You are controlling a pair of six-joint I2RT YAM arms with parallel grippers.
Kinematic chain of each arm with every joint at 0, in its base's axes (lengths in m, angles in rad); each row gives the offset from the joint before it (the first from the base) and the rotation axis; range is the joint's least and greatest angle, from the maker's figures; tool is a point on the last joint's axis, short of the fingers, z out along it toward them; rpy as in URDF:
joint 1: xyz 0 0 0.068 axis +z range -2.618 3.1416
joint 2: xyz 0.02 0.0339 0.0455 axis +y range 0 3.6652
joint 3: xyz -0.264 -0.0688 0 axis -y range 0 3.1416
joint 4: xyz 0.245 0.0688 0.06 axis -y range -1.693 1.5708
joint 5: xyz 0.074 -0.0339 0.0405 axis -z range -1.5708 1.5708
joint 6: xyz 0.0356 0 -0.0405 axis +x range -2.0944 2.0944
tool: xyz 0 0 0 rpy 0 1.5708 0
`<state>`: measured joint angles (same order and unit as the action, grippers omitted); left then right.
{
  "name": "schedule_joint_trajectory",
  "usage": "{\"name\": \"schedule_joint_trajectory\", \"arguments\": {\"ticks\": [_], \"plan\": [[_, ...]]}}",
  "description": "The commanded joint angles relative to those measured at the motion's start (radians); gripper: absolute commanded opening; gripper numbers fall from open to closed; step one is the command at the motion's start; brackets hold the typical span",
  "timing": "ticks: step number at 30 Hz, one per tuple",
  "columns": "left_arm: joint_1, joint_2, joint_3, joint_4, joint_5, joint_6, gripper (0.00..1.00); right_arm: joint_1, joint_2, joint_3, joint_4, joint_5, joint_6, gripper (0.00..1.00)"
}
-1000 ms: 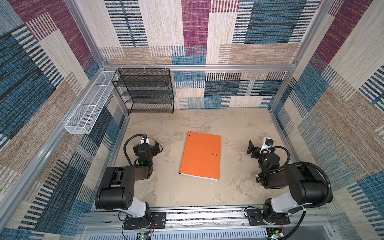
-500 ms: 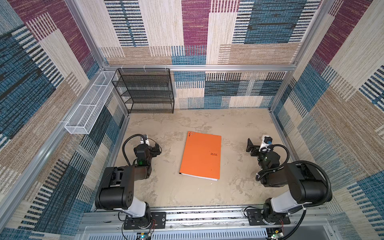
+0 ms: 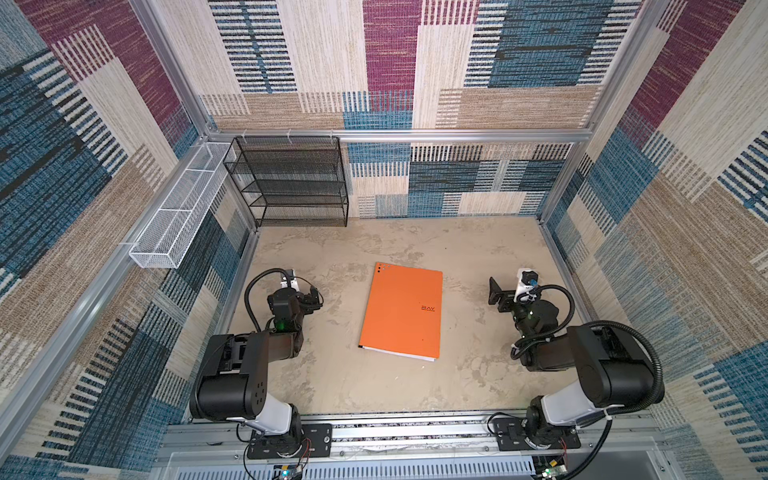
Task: Put the files into the folder
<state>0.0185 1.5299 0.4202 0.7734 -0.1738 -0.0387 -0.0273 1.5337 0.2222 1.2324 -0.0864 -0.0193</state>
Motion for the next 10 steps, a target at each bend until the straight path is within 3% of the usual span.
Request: {"name": "schedule_joint_trajectory", "arguments": {"ticks": [1, 10], "plan": [[0.0, -0.004, -0.001, 0.037, 0.01, -0.006, 0.99, 0.0, -0.001, 0.006, 0.015, -0.007, -0.009, 1.0], [-0.001, -0.004, -0.001, 0.036, 0.008, -0.006, 0.99, -0.017, -0.001, 0.005, 0.022, -0.041, -0.002, 1.0]]}}
